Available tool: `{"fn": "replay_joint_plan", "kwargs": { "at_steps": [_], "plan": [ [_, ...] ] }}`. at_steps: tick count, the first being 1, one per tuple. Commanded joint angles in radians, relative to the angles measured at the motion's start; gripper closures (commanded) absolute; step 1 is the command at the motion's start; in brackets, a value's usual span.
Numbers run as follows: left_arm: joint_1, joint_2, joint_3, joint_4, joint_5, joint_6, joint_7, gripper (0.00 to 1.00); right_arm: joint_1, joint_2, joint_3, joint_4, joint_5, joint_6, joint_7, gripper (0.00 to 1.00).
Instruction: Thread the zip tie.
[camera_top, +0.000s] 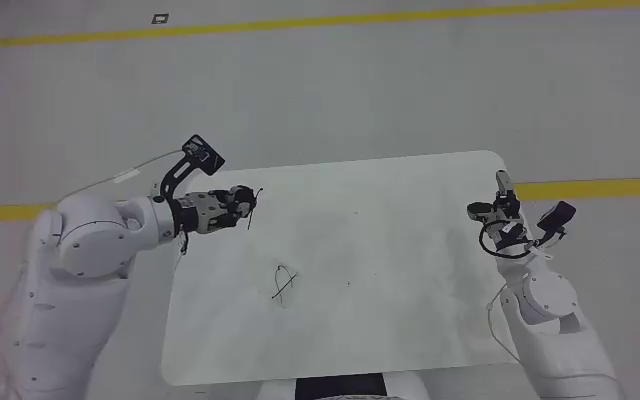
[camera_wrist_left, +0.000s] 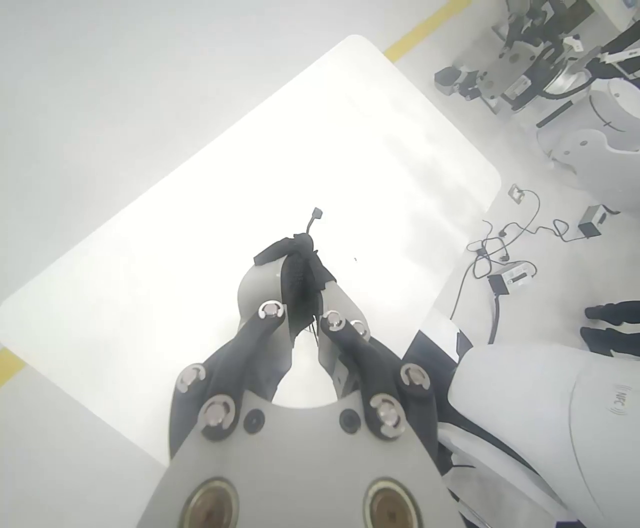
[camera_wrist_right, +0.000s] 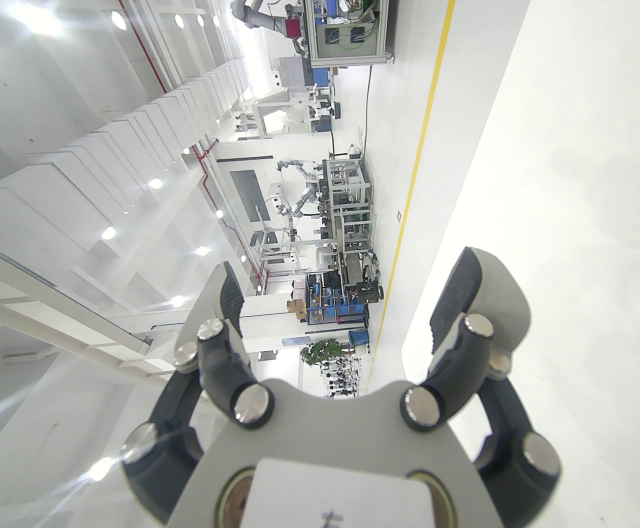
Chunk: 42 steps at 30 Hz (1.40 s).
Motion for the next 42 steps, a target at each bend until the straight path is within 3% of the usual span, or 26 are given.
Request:
{"fn": "replay_joint_plan", "kwargs": {
  "at_steps": [1, 6, 12, 21, 30, 34, 42],
  "plan": [
    [-0.025, 0.003, 0.027, 0.007, 0.018, 0.000, 0.008, 1.00, 0.005, -0.001, -0.002, -0.003, 0.006, 0.003, 0.006, 0.00],
    [-0.091, 0.013, 0.094, 0.037, 0.058, 0.000, 0.010, 1.00, 0.046, -0.002, -0.008, -0.041, 0.026, 0.045, 0.074, 0.00],
    [-0.176, 0.026, 0.190, 0.089, 0.099, 0.000, 0.047, 1.00, 0.111, -0.001, -0.027, -0.072, 0.045, 0.155, 0.166, 0.00],
    [-0.253, 0.054, 0.281, 0.168, 0.086, 0.000, 0.111, 1.00, 0.186, -0.007, -0.078, -0.089, 0.067, 0.245, 0.209, 0.00],
    [-0.251, 0.054, 0.282, 0.168, 0.085, 0.000, 0.117, 1.00, 0.188, -0.006, -0.082, -0.093, 0.059, 0.243, 0.227, 0.00],
    [-0.247, 0.057, 0.309, 0.142, 0.135, 0.000, 0.136, 1.00, 0.239, 0.004, -0.073, -0.094, 0.077, 0.340, 0.385, 0.00],
    [-0.266, 0.070, 0.352, 0.118, 0.219, 0.000, 0.158, 1.00, 0.340, 0.053, -0.109, 0.009, 0.090, 0.340, 0.696, 0.00]
  ]
}}
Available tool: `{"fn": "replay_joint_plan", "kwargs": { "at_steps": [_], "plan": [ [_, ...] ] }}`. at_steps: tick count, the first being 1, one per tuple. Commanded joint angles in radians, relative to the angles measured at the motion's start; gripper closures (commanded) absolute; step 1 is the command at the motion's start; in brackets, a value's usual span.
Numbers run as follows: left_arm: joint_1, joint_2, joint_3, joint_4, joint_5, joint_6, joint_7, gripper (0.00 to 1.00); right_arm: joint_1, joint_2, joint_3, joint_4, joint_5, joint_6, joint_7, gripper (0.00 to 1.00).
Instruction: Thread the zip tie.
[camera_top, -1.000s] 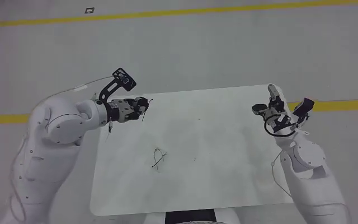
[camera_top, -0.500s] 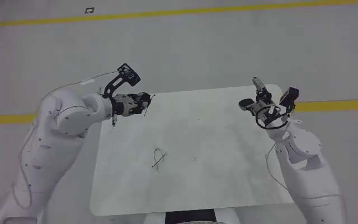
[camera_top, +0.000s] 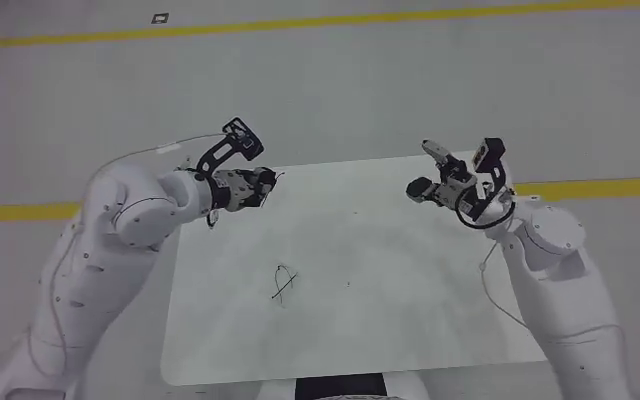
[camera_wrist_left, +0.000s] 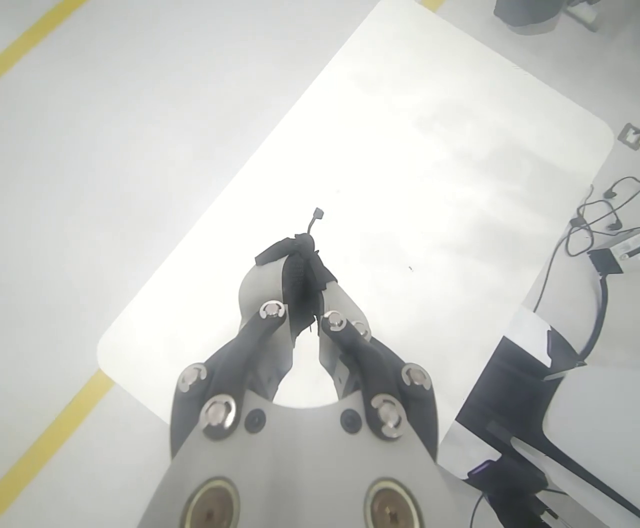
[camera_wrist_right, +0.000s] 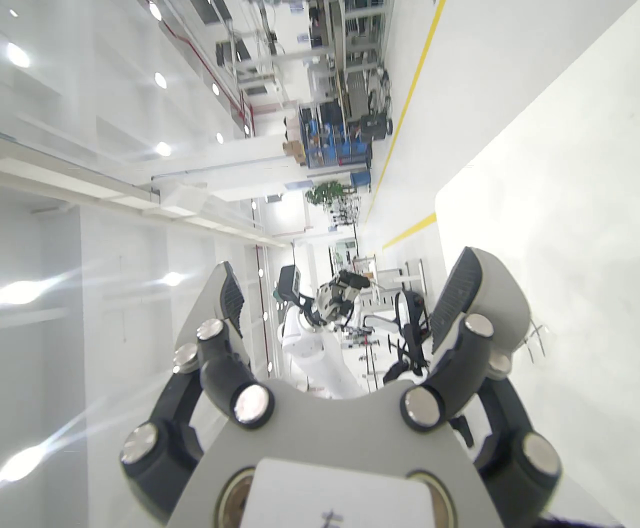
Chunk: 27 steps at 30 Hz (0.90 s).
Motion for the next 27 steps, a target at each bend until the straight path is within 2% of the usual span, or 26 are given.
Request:
{"fn": "replay_joint_plan", "kwargs": {
  "at_steps": [1, 4, 13, 16, 21, 27],
  "plan": [
    [0.000, 0.003, 0.010, -0.005, 0.019, 0.000, 0.008, 1.00, 0.023, 0.017, -0.028, 0.027, 0.022, 0.000, 0.058, 0.00],
    [0.002, 0.007, 0.023, -0.003, 0.009, 0.000, 0.019, 1.00, 0.061, 0.041, -0.096, 0.045, 0.061, 0.000, 0.065, 0.00],
    [0.000, 0.008, 0.026, -0.003, 0.010, 0.000, 0.016, 1.00, 0.058, 0.040, -0.101, 0.045, 0.070, 0.000, 0.066, 0.00],
    [0.007, 0.006, 0.048, -0.011, 0.034, 0.000, 0.053, 1.00, 0.072, 0.040, -0.135, 0.051, 0.121, 0.000, 0.095, 0.00],
    [-0.017, 0.005, 0.100, -0.015, 0.051, 0.000, 0.086, 1.00, 0.157, 0.052, -0.240, 0.117, 0.168, 0.000, 0.139, 0.00],
    [-0.057, 0.006, 0.148, -0.005, 0.078, 0.000, 0.111, 1.00, 0.283, 0.076, -0.380, 0.186, 0.217, 0.000, 0.127, 0.00]
  ]
}}
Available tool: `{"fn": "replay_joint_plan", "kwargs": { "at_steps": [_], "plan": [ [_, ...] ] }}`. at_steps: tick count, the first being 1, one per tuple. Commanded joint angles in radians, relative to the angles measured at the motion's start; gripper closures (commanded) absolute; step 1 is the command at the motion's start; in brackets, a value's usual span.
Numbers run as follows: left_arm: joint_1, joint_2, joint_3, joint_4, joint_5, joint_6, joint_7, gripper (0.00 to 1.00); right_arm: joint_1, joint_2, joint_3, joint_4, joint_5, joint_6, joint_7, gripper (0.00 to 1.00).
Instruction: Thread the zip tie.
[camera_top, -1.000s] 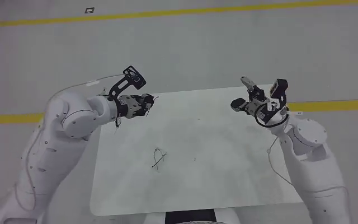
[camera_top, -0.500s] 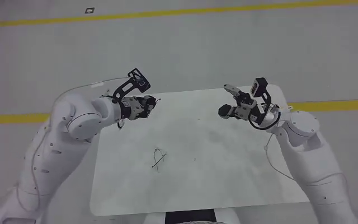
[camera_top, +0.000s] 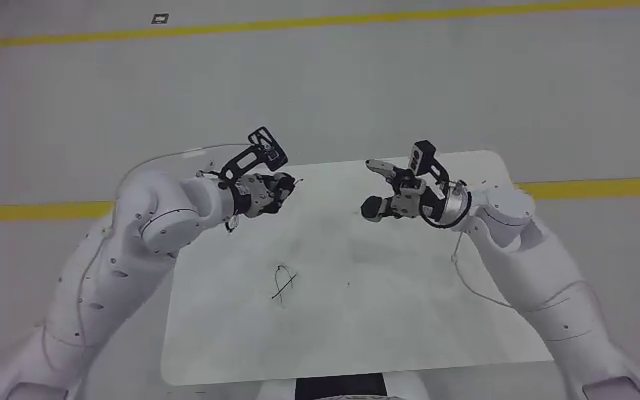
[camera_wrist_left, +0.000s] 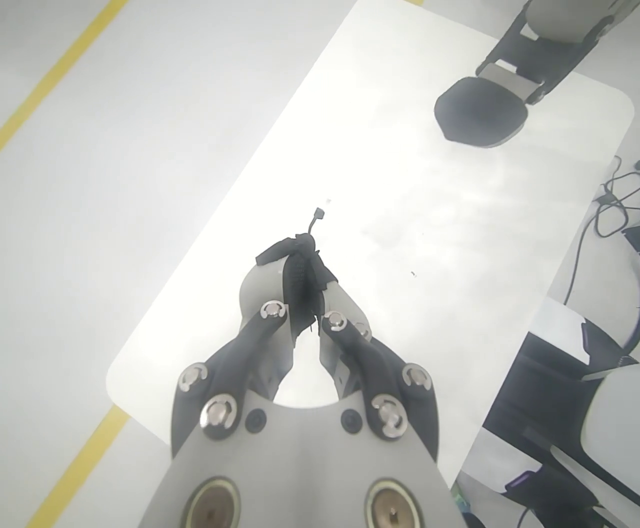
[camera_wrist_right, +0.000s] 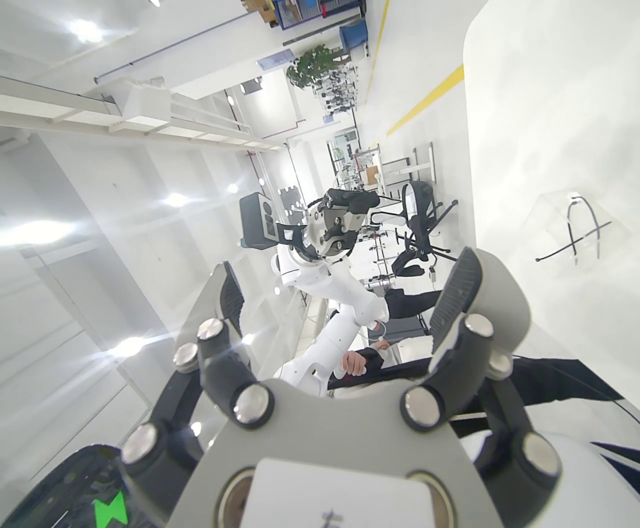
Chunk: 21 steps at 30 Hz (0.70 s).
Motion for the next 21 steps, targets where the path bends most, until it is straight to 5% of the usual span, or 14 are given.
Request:
{"fn": "replay_joint_plan", "kwargs": {
  "at_steps": [1, 5, 15, 21],
  "plan": [
    [-0.013, 0.001, 0.016, 0.007, 0.004, 0.000, 0.009, 1.00, 0.050, 0.009, -0.051, 0.020, 0.031, 0.000, -0.016, 0.00],
    [-0.030, 0.000, 0.048, 0.014, -0.012, 0.000, 0.032, 1.00, 0.116, 0.025, -0.134, 0.041, 0.106, 0.000, -0.052, 0.00],
    [-0.030, 0.000, 0.060, 0.020, -0.017, 0.002, 0.041, 1.00, 0.116, 0.025, -0.134, 0.041, 0.106, 0.000, -0.052, 0.00],
    [-0.023, 0.002, 0.072, 0.001, 0.059, 0.000, 0.054, 1.00, 0.160, 0.024, -0.211, 0.070, 0.088, 0.000, -0.078, 0.00]
  ]
}}
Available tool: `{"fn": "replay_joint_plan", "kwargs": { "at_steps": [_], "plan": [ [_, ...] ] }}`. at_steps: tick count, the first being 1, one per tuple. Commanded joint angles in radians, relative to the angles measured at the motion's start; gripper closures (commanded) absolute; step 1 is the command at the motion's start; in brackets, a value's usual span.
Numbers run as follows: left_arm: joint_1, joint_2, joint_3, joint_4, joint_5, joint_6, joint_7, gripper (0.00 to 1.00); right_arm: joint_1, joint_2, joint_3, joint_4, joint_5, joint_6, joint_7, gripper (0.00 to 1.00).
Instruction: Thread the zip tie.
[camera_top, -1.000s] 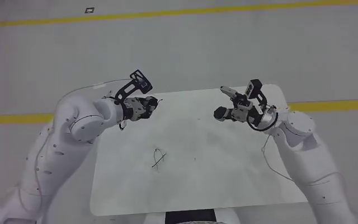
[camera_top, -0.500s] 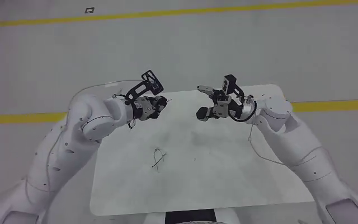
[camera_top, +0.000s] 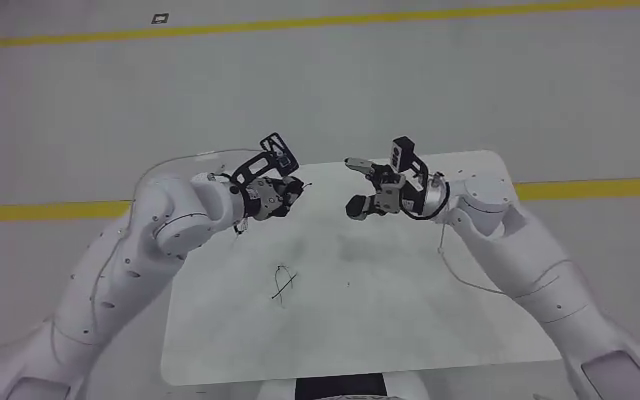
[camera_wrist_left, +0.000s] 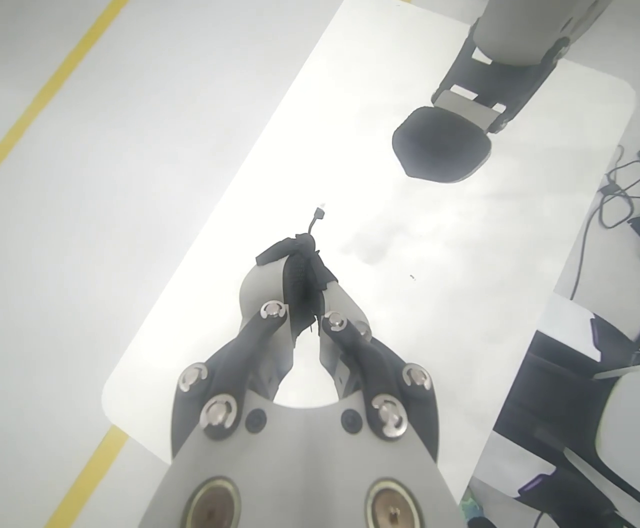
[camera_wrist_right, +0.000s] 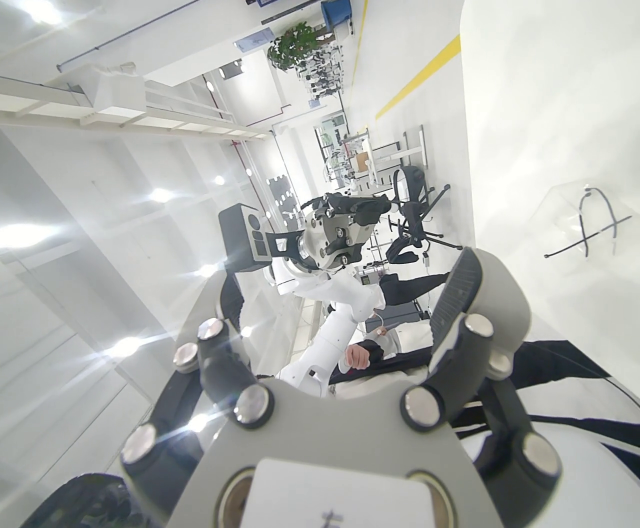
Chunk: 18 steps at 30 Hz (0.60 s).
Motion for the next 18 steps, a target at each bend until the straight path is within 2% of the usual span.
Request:
{"fn": "replay_joint_plan", "kwargs": {
  "at_steps": [1, 6, 9, 18],
  "plan": [
    [-0.004, 0.000, 0.003, -0.009, 0.024, 0.000, 0.003, 1.00, 0.032, 0.001, -0.041, 0.021, 0.005, 0.000, -0.007, 0.00],
    [-0.011, 0.001, 0.016, -0.021, 0.052, 0.000, 0.009, 1.00, 0.131, 0.005, -0.161, 0.075, 0.061, 0.000, -0.038, 0.00],
    [-0.014, 0.002, 0.024, -0.014, 0.047, 0.000, 0.014, 1.00, 0.194, 0.008, -0.224, 0.098, 0.107, 0.000, -0.083, 0.00],
    [-0.021, 0.005, 0.035, -0.016, 0.052, 0.000, 0.011, 1.00, 0.180, 0.007, -0.222, 0.091, 0.109, 0.000, -0.087, 0.00]
  ]
}}
